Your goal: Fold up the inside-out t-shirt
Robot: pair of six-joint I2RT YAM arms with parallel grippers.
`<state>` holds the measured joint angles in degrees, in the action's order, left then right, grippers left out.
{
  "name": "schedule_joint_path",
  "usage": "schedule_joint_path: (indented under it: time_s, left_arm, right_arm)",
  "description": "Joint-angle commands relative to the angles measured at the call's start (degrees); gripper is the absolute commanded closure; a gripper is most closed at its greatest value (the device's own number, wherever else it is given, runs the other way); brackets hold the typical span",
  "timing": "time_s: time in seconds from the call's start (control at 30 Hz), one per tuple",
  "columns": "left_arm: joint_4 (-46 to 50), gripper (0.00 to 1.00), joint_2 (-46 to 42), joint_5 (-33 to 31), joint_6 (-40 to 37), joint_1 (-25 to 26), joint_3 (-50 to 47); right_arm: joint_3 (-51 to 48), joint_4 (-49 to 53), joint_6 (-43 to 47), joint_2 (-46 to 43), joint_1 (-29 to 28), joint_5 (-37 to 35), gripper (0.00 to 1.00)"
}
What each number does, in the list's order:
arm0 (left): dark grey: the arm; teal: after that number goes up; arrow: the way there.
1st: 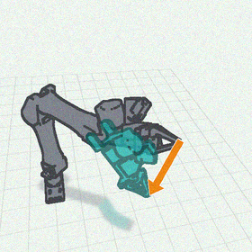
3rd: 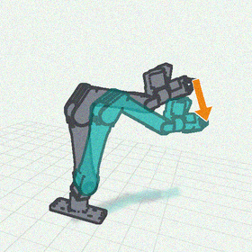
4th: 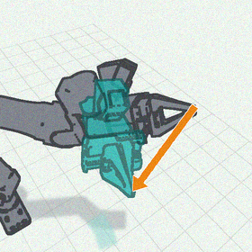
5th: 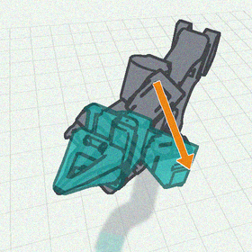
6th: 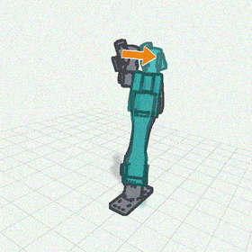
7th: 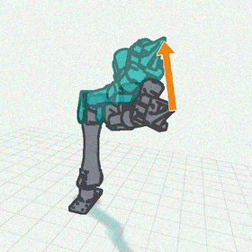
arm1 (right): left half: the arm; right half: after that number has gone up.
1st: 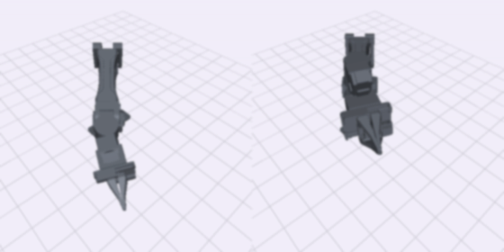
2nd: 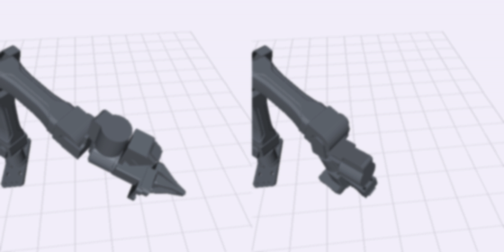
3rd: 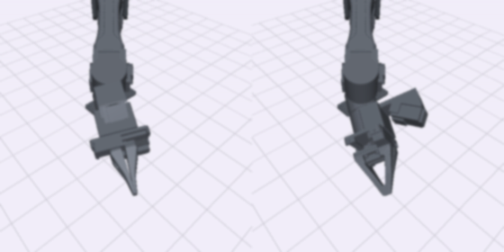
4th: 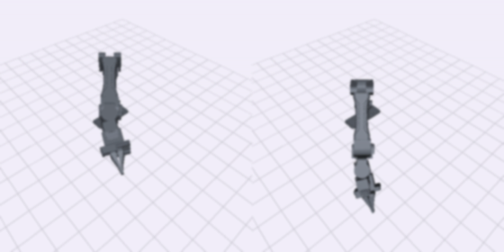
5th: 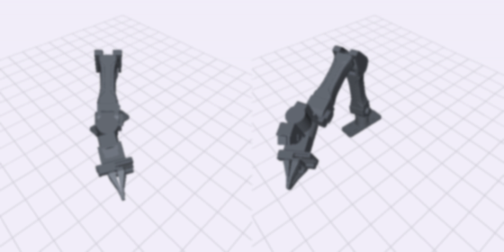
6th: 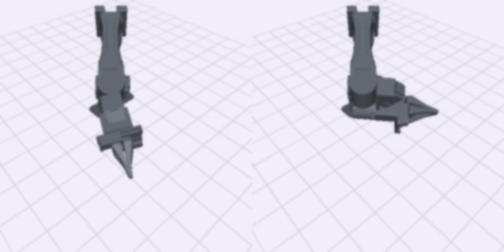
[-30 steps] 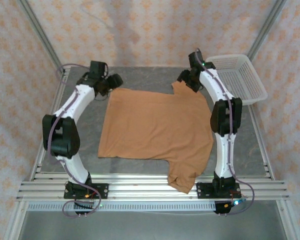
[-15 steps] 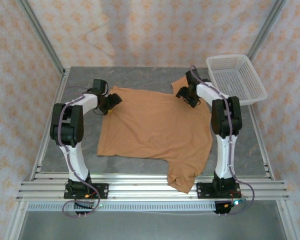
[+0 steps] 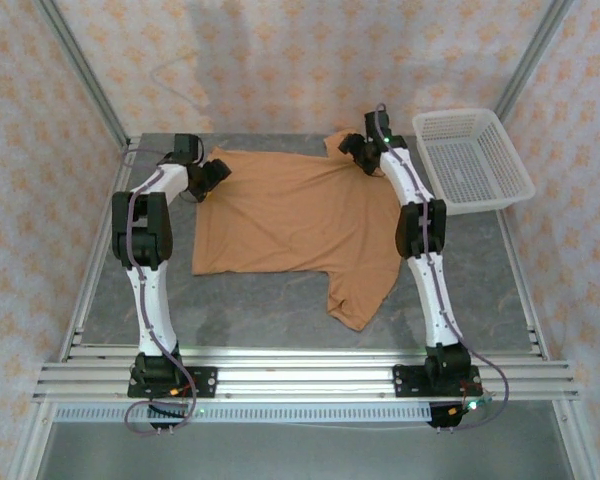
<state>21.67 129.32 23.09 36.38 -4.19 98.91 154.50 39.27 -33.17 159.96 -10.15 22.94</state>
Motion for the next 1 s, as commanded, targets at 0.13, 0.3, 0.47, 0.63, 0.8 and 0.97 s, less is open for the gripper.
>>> schedule_joint_path:
  time_s: [0.13, 0.3, 0.47, 0.63, 0.8, 0.97]
  left_arm:
    - [6.6, 0.26, -17.6, -4.9, -4.7, 0.5, -9.0]
    - [7.2, 0.31, -34.4, -4.5, -4.9, 1.9, -25.1]
    - [7.1, 0.39, -47.2, -2.8, -4.1, 1.7, -41.2]
    - [5.8, 0.44, -53.5, -2.0, -3.8, 1.0, -51.2]
    - [2.9, 0.44, -53.6, -0.2, -3.1, 1.0, -58.1]
    - [2.1, 0.39, -53.7, -2.9, -3.0, 0.7, -60.6]
  right_arm:
    - [-13.9, 5.4, 6.0, -21.6, -0.7, 2.7, 0.23]
    - [-47.8, -3.4, 5.8, -45.1, -4.1, -0.1, 0.24]
    - [-78.5, -8.8, 2.4, -66.2, -7.7, -3.3, 0.32]
    - [-98.1, -7.8, -0.2, -82.3, -11.4, -6.0, 0.43]
    - [-112.2, -4.6, -5.7, -96.2, -15.3, -6.3, 0.56]
    - [-121.5, -4.2, -11.9, -103.6, -20.9, -6.1, 0.63]
